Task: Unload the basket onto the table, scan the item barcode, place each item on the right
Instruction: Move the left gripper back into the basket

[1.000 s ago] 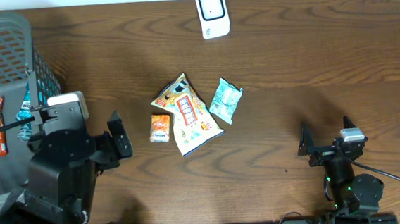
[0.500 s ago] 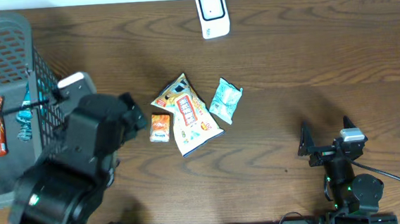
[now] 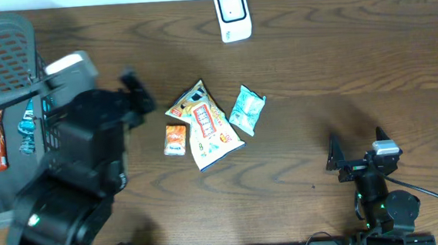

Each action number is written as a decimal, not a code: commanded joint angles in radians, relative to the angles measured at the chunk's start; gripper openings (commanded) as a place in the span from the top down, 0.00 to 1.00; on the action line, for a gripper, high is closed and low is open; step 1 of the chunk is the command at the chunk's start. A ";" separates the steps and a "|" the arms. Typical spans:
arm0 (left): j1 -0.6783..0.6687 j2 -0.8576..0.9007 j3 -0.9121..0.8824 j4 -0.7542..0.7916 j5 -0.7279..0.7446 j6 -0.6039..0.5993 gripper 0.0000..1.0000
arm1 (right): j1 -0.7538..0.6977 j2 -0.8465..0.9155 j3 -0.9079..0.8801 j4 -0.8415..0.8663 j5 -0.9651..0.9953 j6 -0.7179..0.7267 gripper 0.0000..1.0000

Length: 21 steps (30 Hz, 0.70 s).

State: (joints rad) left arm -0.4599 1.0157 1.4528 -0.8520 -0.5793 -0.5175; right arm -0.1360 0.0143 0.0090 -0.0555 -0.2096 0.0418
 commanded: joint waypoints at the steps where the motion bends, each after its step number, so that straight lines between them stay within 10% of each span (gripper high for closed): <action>1: 0.074 -0.038 0.029 -0.011 -0.238 0.017 0.02 | 0.005 -0.008 -0.003 -0.001 0.001 0.010 0.01; 7: 0.365 -0.037 0.029 -0.128 -0.235 -0.222 0.02 | 0.005 -0.008 -0.003 -0.001 0.001 0.010 0.01; 21: 1.130 0.139 0.029 -0.131 0.506 -0.574 0.02 | 0.005 -0.008 -0.003 -0.001 0.001 0.010 0.01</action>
State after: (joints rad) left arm 0.5835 1.0775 1.4689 -0.9840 -0.3016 -0.9962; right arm -0.1360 0.0143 0.0090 -0.0551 -0.2096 0.0418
